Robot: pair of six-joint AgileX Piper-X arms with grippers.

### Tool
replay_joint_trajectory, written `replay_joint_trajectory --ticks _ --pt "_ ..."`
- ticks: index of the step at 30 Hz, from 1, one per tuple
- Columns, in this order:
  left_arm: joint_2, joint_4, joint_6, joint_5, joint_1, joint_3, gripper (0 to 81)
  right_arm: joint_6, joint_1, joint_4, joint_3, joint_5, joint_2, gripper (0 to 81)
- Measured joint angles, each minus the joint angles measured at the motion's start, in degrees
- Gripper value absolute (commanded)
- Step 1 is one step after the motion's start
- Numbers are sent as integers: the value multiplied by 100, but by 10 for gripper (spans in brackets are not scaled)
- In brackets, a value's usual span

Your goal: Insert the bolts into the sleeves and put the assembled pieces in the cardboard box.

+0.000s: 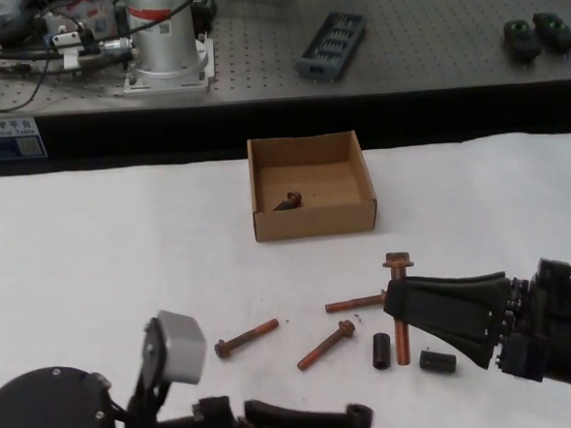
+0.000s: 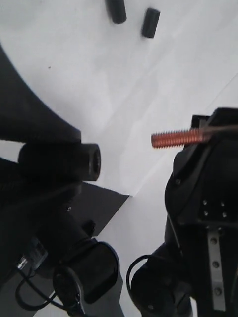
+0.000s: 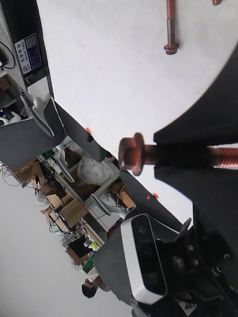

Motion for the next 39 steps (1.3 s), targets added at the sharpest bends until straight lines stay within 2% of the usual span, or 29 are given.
replay_joint_trajectory --ticks 9,24,39 --pt "202 -7 14 126 -90 -2 83 28 0 0 0 -68 0 51" --pt "269 101 483 -511 -96 -348 83 28 0 -305 0 -191 244 51" --pt "269 369 644 -541 -96 -374 83 259 0 -815 -220 -524 691 51"
